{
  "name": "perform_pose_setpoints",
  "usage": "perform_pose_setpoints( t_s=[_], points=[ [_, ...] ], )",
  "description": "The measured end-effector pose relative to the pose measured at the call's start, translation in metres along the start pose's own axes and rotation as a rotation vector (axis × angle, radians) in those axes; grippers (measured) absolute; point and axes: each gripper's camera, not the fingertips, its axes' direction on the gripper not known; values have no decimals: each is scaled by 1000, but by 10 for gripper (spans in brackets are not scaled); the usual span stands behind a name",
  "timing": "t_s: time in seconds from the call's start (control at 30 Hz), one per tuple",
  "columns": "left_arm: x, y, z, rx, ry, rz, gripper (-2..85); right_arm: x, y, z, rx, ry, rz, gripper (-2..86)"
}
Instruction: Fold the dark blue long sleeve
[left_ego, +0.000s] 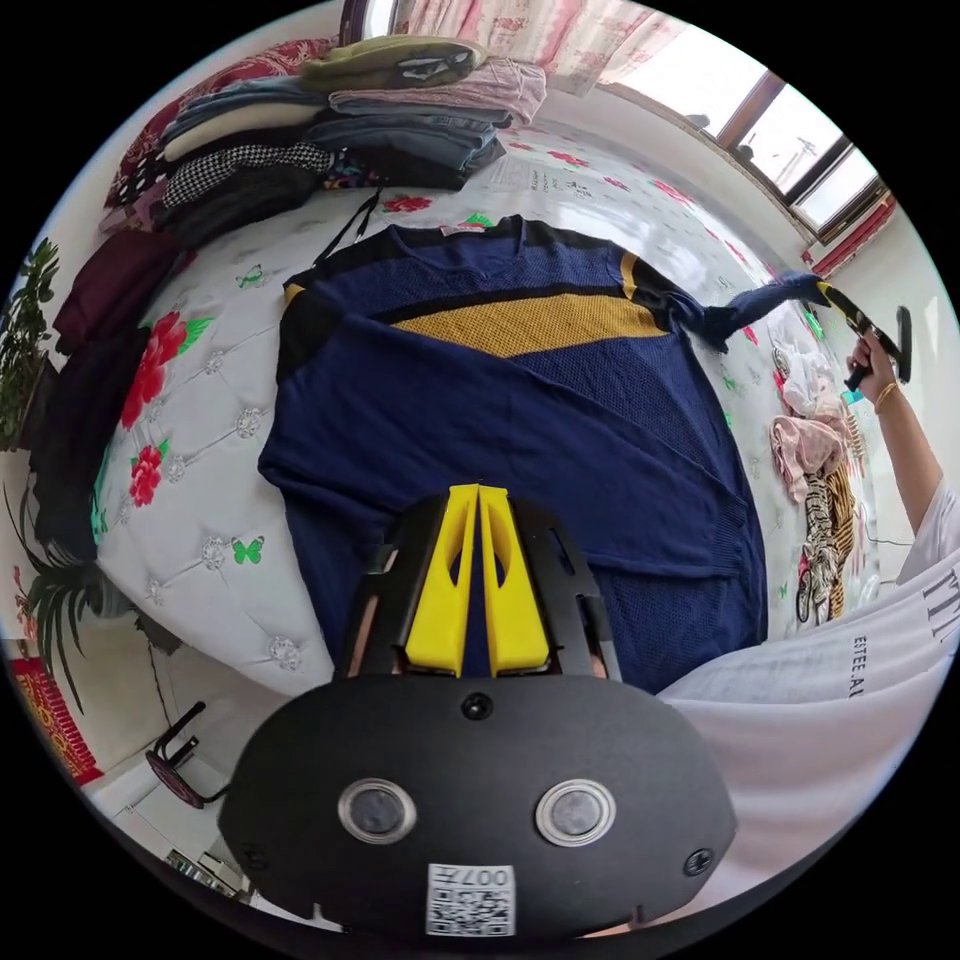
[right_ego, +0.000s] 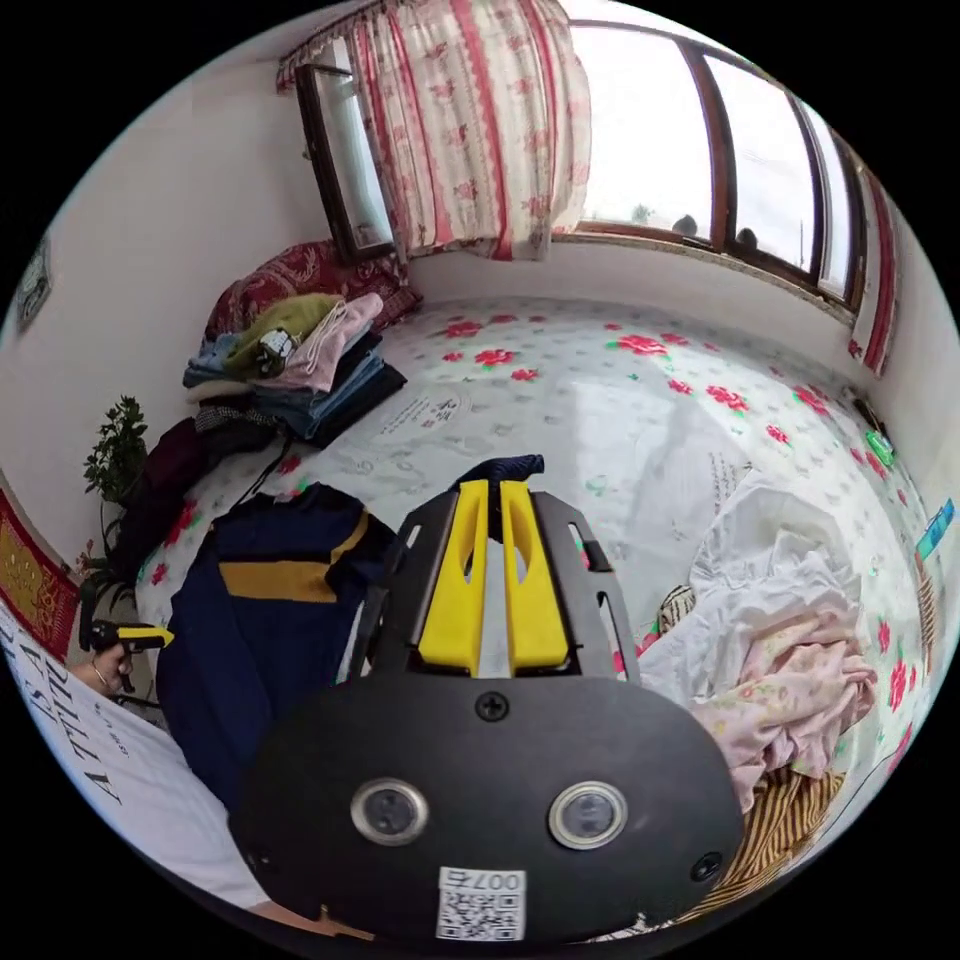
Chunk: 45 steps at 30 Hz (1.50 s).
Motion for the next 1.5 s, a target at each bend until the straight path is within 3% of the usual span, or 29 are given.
perform_pose_setpoints(
  t_s=[0.13,0.23,0.33,0.47,0.7,0.83,0.97,1.1,1.27,1.5],
  points=[
    [-2,23,-11,26,2,-24,-9,59,-17,-101,113,58,110,0],
    [-3,42,-21,44,-5,-37,-9,102,1,-123,111,122,202,0],
    [-6,61,-31,54,-23,-44,-9,148,1,-132,46,59,355,0],
    [-17,86,-40,69,-38,-104,-9,129,-37,-163,133,-1,238,0],
    [-22,112,-36,86,-5,-182,-9,161,-4,-161,220,-16,521,3],
    [-22,114,-27,60,-1,-175,-10,208,77,-128,45,109,702,14],
    [-21,106,-19,23,1,-160,-10,210,140,-85,-205,103,549,49],
    [-11,86,-13,0,-7,-115,-10,190,150,-75,-319,161,327,73],
    [10,59,-3,-26,-9,-45,-10,160,90,-60,-379,292,-11,80],
    [38,25,13,-56,7,46,-10,138,21,-5,-465,171,-176,56]
  ],
)
